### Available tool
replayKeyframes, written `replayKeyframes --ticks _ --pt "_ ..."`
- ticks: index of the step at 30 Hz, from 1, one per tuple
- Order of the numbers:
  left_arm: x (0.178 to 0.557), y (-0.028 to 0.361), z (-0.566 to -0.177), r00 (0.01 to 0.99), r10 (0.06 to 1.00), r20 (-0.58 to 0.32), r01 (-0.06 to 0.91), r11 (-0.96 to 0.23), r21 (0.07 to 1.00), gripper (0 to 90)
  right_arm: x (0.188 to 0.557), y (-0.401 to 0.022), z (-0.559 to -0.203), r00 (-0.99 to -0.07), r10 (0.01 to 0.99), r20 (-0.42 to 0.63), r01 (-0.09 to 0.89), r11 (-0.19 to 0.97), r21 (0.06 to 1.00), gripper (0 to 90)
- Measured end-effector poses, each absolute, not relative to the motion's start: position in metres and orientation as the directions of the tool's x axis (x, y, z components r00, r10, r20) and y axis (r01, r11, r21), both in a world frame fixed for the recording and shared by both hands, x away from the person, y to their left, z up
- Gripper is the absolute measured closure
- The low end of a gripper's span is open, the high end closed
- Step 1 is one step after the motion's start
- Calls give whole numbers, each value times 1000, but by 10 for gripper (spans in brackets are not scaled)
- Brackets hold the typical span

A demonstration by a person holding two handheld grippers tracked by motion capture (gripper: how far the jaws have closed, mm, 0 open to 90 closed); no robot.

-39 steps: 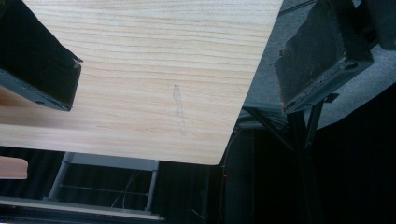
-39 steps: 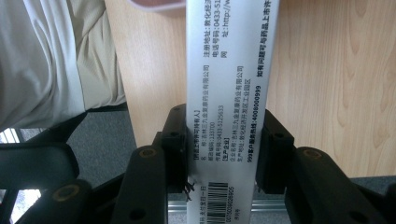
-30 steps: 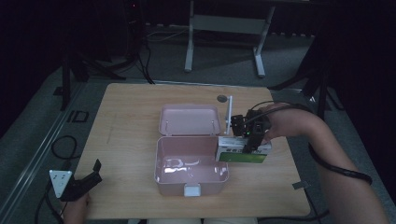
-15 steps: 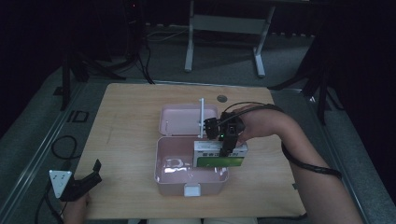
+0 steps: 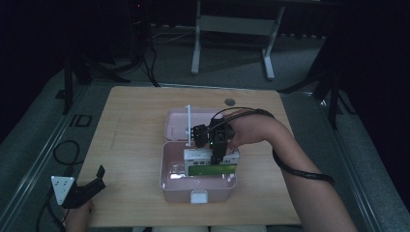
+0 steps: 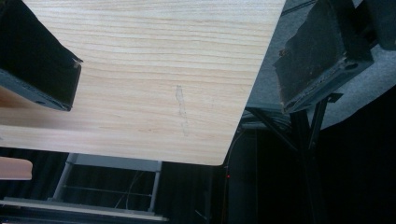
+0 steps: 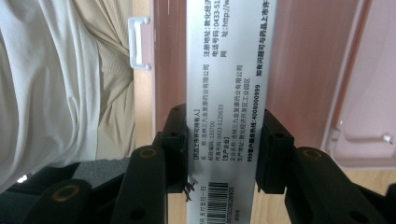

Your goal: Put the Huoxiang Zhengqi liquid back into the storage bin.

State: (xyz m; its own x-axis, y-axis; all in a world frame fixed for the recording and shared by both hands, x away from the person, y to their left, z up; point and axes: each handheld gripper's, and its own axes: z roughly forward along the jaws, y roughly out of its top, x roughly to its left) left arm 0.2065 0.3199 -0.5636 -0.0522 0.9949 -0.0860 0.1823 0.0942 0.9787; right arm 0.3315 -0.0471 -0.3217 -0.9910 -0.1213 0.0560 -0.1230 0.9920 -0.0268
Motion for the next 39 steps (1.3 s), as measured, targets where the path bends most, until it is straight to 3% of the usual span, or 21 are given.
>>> replayKeyframes --ticks 24,39 --pt "207 320 -564 -51 995 -85 184 93 979 4 335 -39 -402 -984 -127 125 -134 990 -50 618" --pt "207 320 -564 -50 995 -84 185 92 978 4 334 -40 -435 -984 -124 126 -133 989 -66 618"
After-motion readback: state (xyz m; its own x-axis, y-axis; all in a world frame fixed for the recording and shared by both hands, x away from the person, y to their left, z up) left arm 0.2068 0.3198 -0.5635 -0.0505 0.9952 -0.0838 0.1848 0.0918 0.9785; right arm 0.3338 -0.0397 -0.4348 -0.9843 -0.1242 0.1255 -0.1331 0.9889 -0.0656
